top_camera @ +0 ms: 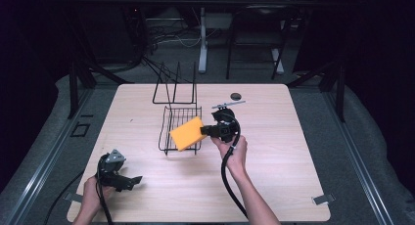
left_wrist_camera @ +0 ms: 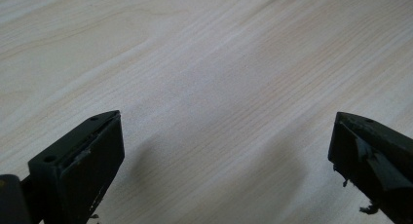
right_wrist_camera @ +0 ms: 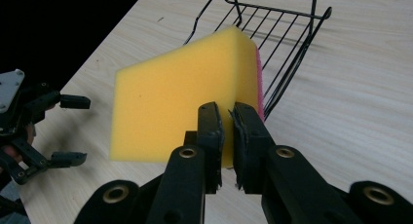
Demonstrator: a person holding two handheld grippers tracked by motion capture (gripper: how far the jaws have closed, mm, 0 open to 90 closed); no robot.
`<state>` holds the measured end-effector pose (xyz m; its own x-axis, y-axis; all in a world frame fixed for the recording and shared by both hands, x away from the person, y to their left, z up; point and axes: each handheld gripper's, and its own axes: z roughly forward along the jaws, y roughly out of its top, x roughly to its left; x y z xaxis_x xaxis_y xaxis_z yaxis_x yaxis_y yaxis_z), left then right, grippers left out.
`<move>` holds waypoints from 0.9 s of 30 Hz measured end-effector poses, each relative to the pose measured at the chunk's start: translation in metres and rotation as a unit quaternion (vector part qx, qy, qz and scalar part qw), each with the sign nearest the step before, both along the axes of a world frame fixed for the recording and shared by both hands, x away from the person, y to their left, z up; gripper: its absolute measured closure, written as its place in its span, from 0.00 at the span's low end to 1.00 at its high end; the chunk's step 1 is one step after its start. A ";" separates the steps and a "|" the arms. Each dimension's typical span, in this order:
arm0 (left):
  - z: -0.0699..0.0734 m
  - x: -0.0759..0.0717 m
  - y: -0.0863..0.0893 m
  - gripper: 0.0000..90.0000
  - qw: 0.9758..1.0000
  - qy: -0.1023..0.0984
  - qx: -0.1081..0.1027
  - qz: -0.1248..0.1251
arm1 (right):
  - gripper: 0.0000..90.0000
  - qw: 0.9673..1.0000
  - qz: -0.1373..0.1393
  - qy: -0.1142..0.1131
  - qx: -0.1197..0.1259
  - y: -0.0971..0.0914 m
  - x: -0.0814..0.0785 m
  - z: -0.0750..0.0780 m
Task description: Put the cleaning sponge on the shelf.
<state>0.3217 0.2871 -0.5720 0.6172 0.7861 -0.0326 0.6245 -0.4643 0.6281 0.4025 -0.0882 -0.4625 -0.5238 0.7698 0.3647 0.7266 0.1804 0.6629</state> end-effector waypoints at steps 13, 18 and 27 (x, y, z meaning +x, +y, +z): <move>0.000 0.000 0.000 0.00 1.000 0.000 0.000 -0.001 | 0.92 0.998 -0.037 0.019 0.036 0.012 0.008 -0.024; 0.000 0.000 0.000 0.00 1.000 0.000 -0.001 -0.001 | 0.91 0.998 -0.053 0.021 0.041 0.017 0.010 -0.031; 0.000 0.000 0.000 0.00 1.000 0.001 -0.001 -0.001 | 0.90 0.996 -0.076 0.019 0.052 0.027 0.014 -0.040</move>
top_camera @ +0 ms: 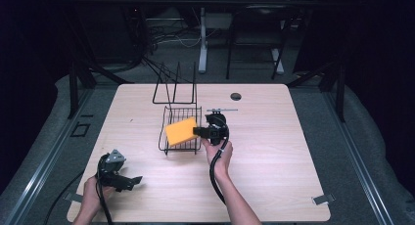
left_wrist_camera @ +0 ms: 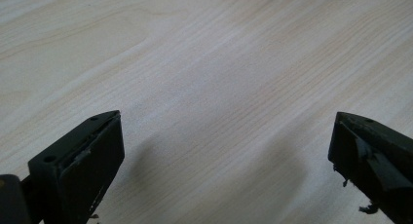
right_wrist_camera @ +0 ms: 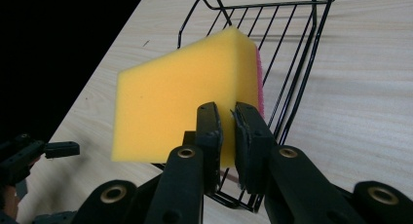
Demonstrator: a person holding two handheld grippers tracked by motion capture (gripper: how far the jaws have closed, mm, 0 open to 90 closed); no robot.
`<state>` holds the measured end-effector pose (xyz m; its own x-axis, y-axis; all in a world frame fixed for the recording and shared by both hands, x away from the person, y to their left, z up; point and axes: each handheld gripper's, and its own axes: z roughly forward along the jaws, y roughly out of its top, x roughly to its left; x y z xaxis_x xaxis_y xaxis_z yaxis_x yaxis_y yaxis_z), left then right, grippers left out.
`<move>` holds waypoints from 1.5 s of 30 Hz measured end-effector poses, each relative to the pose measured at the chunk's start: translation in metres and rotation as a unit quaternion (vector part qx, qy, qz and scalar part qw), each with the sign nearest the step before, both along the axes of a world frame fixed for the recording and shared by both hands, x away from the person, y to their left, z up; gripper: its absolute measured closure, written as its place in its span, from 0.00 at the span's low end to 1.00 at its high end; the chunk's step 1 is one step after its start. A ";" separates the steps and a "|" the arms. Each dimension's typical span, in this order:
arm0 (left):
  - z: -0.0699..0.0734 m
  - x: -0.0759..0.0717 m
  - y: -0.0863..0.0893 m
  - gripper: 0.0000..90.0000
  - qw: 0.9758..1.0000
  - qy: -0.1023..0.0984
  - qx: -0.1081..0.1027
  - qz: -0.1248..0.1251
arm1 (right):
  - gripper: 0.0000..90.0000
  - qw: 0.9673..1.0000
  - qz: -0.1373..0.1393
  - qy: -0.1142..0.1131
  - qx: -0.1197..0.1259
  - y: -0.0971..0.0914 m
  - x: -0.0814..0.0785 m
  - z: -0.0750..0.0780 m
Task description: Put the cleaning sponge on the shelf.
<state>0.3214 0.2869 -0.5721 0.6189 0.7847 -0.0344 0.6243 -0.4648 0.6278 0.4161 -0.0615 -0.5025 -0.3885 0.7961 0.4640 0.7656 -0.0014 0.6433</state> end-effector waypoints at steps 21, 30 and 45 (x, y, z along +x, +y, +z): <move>0.000 0.000 0.000 0.00 1.000 -0.003 -0.002 0.002 | 0.84 0.999 -0.009 0.026 -0.017 0.011 0.002 -0.022; 0.000 0.000 -0.001 0.00 1.000 -0.003 0.000 0.002 | 0.76 0.999 0.010 0.038 -0.035 0.011 -0.006 -0.024; 0.000 0.000 -0.001 0.00 1.000 -0.002 -0.001 0.001 | 0.41 0.997 0.040 -0.012 -0.065 0.009 -0.021 -0.005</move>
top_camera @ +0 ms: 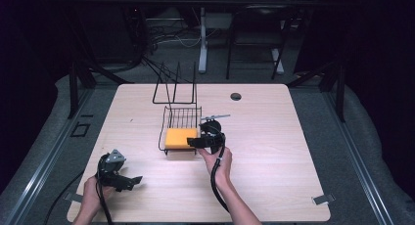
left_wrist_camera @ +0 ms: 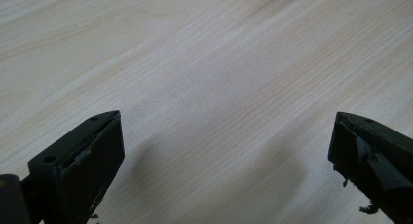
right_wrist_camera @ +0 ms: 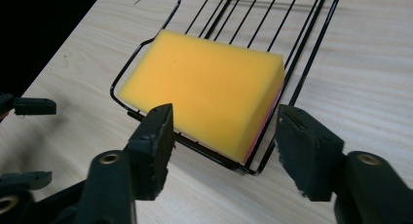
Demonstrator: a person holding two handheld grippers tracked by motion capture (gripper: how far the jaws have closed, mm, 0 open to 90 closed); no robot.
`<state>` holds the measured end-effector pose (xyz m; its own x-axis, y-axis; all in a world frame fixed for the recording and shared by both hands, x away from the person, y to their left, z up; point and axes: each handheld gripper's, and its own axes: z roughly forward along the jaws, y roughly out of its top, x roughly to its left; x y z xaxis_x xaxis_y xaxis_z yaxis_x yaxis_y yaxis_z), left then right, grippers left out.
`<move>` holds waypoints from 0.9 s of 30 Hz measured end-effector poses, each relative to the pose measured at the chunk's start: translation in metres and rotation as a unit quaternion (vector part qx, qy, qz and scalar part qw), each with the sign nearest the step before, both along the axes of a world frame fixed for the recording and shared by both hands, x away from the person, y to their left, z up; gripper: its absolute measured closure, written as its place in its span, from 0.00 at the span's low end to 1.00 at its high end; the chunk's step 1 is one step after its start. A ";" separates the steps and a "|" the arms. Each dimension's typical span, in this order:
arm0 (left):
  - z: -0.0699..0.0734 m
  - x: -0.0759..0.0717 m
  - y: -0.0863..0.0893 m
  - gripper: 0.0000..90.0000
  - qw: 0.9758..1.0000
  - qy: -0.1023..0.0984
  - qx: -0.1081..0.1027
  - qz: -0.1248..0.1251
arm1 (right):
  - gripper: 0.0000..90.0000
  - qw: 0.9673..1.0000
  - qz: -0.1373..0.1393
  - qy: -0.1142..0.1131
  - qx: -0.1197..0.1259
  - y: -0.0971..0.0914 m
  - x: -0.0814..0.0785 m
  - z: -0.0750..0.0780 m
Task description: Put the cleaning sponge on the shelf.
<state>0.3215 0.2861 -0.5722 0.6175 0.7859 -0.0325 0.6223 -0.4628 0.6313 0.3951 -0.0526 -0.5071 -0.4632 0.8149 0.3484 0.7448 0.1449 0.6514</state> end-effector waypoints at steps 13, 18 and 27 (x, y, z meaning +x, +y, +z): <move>0.000 0.000 -0.001 0.00 1.000 0.001 0.002 -0.001 | 0.17 0.998 0.037 -0.046 -0.022 -0.019 -0.023 0.028; 0.000 0.000 -0.001 0.00 1.000 0.001 0.001 -0.001 | 0.16 0.995 0.046 -0.065 -0.054 -0.031 -0.036 0.041; 0.000 0.000 -0.001 0.00 1.000 0.000 0.001 0.000 | 0.15 0.993 0.037 -0.075 -0.082 -0.060 -0.055 0.052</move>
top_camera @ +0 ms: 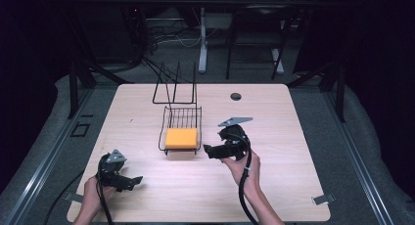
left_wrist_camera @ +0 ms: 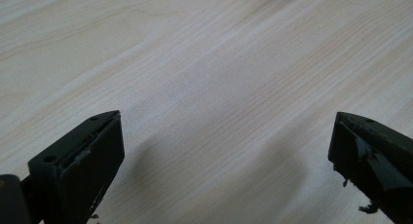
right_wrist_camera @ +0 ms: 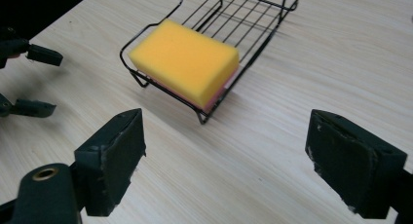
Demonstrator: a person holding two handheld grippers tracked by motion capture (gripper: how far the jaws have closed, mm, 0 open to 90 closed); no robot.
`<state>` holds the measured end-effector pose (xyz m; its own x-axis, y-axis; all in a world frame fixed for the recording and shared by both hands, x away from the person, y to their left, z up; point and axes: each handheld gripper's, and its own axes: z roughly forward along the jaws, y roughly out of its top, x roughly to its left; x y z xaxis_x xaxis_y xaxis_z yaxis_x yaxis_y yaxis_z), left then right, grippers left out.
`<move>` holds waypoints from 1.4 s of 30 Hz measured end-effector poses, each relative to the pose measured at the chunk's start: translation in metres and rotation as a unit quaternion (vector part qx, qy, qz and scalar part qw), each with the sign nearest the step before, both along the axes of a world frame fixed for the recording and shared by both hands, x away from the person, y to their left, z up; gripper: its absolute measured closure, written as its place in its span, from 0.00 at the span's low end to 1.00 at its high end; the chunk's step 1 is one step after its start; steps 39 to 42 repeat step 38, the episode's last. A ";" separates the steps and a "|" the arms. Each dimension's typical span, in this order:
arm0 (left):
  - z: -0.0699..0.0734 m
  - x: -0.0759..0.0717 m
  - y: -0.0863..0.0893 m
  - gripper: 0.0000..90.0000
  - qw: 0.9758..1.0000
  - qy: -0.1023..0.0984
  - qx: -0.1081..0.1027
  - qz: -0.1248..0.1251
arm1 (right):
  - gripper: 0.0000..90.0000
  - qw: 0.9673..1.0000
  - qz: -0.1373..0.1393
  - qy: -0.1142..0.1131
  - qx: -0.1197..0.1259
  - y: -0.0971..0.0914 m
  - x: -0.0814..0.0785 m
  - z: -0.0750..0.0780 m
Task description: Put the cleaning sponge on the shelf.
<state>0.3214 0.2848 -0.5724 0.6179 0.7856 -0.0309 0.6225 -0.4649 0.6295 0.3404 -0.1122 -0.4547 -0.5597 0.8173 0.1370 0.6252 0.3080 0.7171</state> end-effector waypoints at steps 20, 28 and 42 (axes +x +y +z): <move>0.000 0.000 0.000 0.00 1.000 0.004 0.003 -0.002 | 0.13 0.998 -0.054 0.007 -0.029 -0.092 -0.051 -0.027; -0.002 0.000 -0.001 0.00 1.000 0.003 0.003 0.000 | 0.13 0.998 -0.053 0.026 -0.038 -0.107 -0.056 -0.051; -0.001 0.001 -0.001 0.00 1.000 0.003 0.004 -0.001 | 0.11 0.998 -0.036 0.032 -0.039 -0.115 -0.059 -0.064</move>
